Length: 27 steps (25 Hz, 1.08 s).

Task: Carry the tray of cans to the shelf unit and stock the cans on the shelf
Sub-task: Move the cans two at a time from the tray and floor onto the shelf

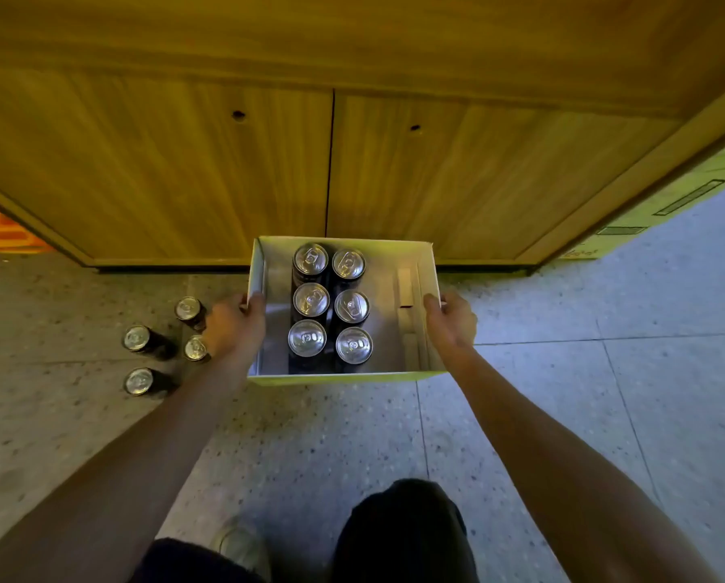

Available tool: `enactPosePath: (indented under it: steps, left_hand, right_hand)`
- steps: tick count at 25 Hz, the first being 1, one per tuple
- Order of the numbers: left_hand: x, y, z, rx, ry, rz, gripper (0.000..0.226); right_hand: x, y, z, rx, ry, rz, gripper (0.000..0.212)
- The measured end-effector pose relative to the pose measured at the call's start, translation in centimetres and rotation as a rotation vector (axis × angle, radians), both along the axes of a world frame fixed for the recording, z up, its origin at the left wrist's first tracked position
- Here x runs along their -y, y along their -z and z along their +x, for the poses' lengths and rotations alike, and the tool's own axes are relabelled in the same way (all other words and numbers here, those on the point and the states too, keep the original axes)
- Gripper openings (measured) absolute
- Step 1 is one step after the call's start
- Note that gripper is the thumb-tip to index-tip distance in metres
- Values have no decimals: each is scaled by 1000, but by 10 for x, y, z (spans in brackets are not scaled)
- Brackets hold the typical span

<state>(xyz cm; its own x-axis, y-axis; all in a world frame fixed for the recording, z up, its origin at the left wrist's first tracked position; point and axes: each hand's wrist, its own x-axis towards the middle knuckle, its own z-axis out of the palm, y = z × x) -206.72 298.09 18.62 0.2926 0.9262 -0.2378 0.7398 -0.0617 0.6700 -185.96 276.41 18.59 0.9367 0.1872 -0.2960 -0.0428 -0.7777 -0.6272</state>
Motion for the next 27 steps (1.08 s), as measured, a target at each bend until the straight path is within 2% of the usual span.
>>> enactPosePath:
  steps: [6,10,15,27]
  left_hand:
    - [-5,156,5,-35,-35,17,32]
    - [-7,202,5,-15,-62,-13,30]
    - [-9,239,3,-35,-99,-27,33]
    - [-24,253,11,-7,-61,10,32]
  right_hand:
    - [-10,160,4,-8,-26,24,31]
    - [-17,210,8,-24,-26,37,29]
    - [-20,244,7,-32,-44,5,33]
    - [-32,260,14,39,-53,-27,29]
